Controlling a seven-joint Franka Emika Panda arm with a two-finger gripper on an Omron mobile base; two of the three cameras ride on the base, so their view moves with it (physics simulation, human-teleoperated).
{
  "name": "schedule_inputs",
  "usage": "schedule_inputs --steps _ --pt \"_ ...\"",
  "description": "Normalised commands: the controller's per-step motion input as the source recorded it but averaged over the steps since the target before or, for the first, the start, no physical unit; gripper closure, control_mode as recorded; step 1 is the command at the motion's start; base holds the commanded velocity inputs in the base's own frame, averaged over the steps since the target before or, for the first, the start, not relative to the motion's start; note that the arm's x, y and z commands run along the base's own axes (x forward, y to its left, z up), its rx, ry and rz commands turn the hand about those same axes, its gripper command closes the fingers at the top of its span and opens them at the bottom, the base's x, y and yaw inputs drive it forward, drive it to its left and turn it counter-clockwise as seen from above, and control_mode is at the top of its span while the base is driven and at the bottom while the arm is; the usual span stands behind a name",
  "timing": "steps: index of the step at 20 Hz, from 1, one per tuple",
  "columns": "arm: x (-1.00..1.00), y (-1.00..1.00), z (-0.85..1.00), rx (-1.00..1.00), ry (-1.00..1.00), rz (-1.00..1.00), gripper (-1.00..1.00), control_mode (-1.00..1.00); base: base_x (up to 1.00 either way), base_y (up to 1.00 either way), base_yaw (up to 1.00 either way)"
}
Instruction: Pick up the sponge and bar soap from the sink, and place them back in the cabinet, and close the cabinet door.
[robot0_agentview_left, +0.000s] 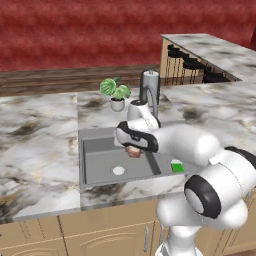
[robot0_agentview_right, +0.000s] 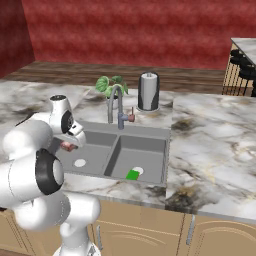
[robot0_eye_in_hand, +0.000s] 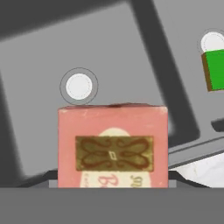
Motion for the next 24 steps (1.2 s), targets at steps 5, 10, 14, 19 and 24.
schedule_inputs --steps 5,10,14,19,24 --pt "-0.45 -0.20 0.32 -0.05 0.00 0.11 1.00 -1.00 0.00 0.00 0.00" --pt "-0.49 -0.26 0.41 -0.01 0.00 0.09 1.00 -1.00 0.00 0.00 0.00" --pt "-0.38 -0.29 0.42 0.00 0.00 0.08 1.00 -1.00 0.00 0.00 0.00" --pt "-0.39 -0.25 0.41 0.00 0.00 0.07 1.00 -1.00 0.00 0.00 0.00" --pt "-0.39 -0.23 0.39 0.00 0.00 0.06 1.00 -1.00 0.00 0.00 0.00"
